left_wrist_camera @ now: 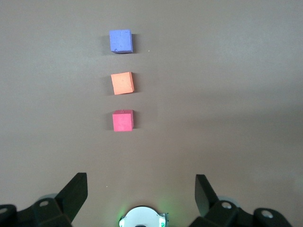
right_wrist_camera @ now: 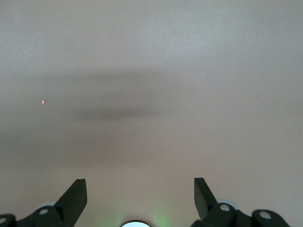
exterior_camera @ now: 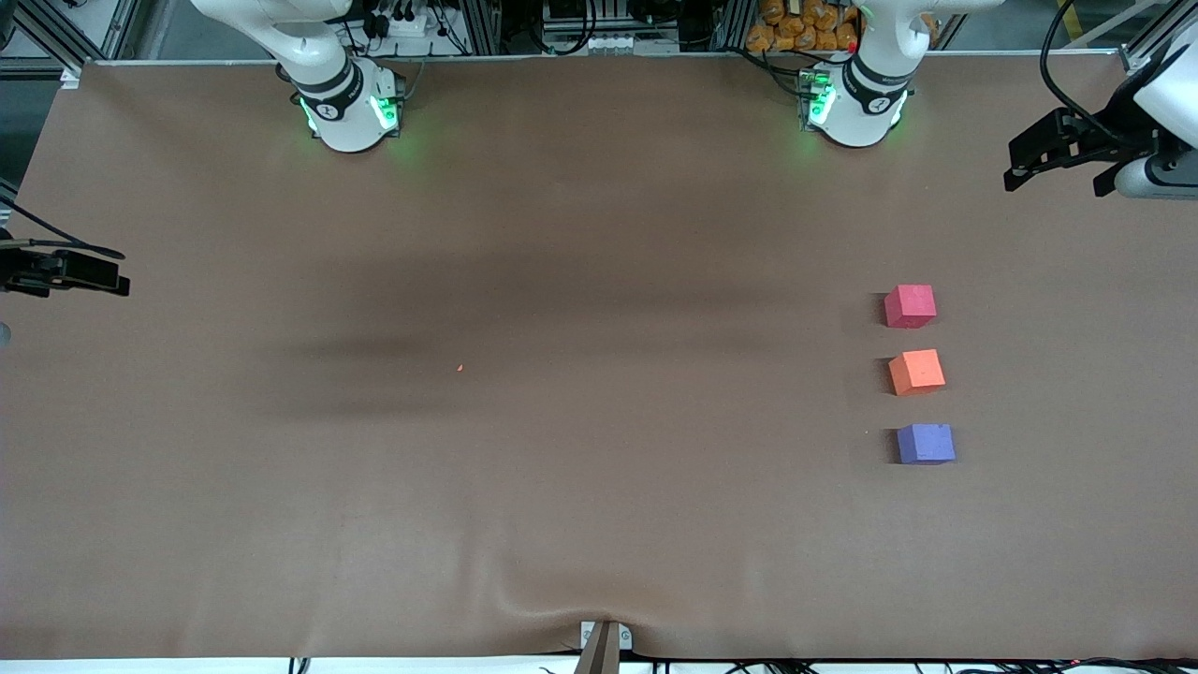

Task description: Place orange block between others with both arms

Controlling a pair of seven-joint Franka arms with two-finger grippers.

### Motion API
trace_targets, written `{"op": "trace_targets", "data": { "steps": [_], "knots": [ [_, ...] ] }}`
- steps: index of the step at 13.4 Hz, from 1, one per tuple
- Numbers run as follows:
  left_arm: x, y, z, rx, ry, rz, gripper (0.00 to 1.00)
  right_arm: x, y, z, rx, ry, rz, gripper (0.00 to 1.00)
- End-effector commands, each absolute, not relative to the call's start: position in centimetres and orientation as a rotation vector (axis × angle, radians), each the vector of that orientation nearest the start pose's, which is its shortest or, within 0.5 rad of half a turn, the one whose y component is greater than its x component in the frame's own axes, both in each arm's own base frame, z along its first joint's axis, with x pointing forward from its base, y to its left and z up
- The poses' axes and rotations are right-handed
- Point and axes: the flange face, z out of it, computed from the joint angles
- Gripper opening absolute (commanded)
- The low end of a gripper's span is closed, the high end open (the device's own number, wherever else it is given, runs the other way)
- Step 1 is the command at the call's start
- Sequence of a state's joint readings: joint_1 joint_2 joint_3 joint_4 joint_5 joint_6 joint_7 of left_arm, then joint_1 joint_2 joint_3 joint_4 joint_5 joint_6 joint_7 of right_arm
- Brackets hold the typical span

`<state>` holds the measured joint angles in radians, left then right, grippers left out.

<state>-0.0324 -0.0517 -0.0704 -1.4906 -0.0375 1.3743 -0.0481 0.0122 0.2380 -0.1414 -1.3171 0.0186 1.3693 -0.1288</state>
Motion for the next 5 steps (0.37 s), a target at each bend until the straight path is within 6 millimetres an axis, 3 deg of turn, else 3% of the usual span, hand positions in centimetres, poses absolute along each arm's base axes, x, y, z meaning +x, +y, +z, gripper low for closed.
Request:
{"op": "trace_targets", "data": {
  "steps": [1, 5],
  "knots": [
    [51.6, -5.7, 66.5, -3.173, 0.089, 0.092, 1.00, 59.4, -6.3, 60.1, -3.113, 0.013, 0.276, 1.00],
    [52.2, -5.7, 65.4, -3.189, 0.082, 0.033, 1.00, 59.3, -6.6, 60.2, -3.075, 0.026, 0.265, 1.00]
  ]
}}
